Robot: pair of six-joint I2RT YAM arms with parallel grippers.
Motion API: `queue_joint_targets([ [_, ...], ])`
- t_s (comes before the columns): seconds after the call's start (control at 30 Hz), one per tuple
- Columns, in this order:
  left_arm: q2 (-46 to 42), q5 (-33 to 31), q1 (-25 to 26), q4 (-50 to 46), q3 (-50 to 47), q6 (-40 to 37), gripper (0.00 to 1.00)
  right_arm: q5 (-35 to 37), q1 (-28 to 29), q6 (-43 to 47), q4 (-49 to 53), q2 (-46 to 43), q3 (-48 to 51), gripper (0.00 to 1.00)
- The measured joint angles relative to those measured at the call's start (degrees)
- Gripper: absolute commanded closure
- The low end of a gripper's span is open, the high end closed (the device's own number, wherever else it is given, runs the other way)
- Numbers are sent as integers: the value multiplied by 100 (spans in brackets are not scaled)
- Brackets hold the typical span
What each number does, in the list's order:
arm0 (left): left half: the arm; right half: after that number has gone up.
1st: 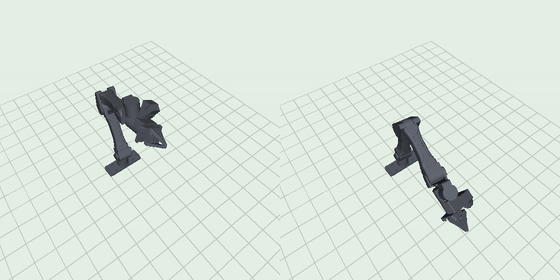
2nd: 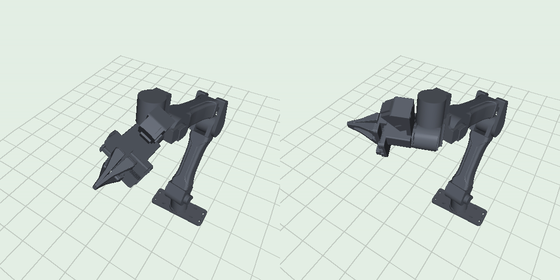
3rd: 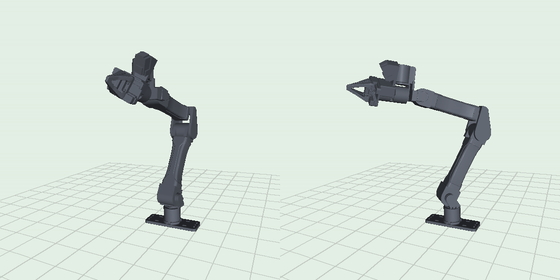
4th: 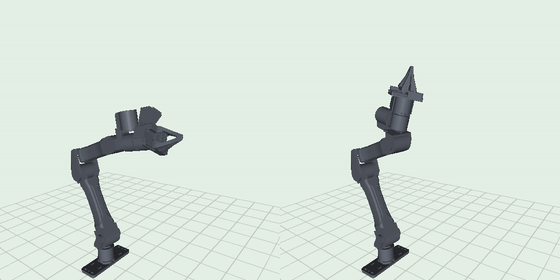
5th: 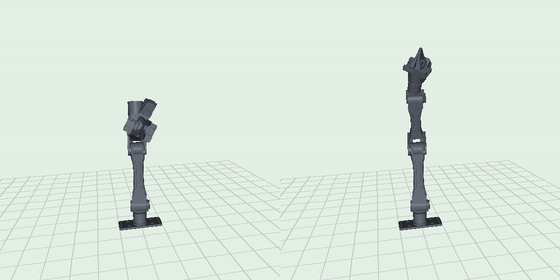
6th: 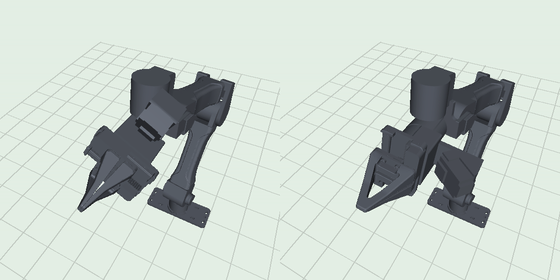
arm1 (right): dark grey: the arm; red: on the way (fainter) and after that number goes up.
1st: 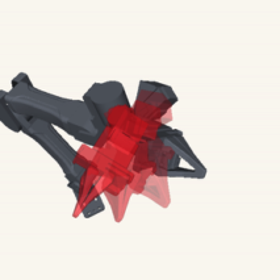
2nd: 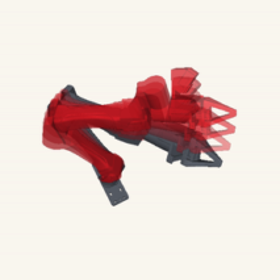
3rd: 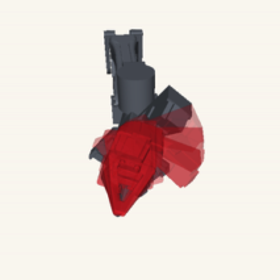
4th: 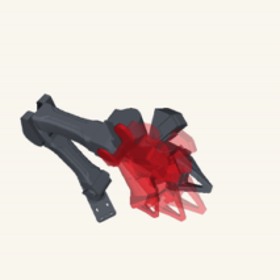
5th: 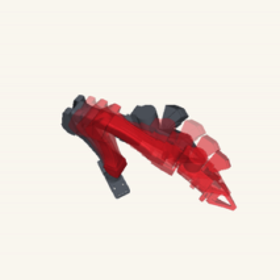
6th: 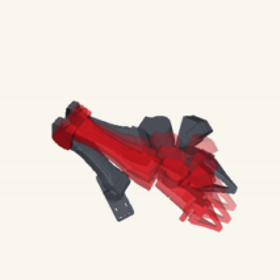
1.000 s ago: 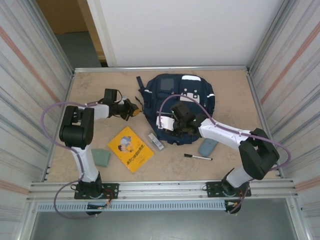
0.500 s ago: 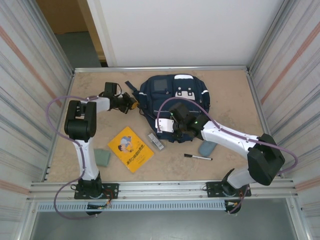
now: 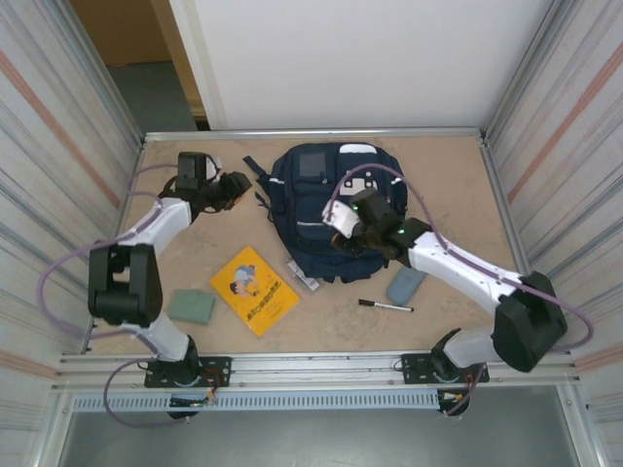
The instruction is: Pack the student bag
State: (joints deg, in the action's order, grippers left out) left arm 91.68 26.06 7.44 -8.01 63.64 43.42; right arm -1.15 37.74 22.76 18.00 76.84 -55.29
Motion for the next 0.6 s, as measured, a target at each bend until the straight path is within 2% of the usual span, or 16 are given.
queue_joint_targets([
  [0.07,-487,-380,463,-144,-109,-420,51,-20,-367,-435,-15,-426,199,62],
  [0.17,-1084,-990,1580,-319,-302,-1084,45,-28,-1014,-1108,-63,-1038,522,56],
  [0.2,-1209,-1141,1961,-365,-345,-1292,44,-13,-1244,-1370,-68,-1250,647,39],
  [0.23,-1298,-1252,2326,-422,-369,-1521,44,20,-1408,-1624,-79,-1410,739,9],
  [0.27,-1351,-1364,2632,-448,-391,-1731,44,87,-1558,-1860,-81,-1574,824,1],
  [0.43,-1237,-1978,3508,-909,-393,-2603,44,562,-2184,-3539,109,-2170,968,1],
  [0.53,-1051,-2385,3768,-1255,-391,-2872,44,306,-2583,-4194,243,-2267,970,1],
  [0.6,-962,-2592,3842,-1569,-369,-2872,43,72,-2656,-4406,402,-2232,970,1],
])
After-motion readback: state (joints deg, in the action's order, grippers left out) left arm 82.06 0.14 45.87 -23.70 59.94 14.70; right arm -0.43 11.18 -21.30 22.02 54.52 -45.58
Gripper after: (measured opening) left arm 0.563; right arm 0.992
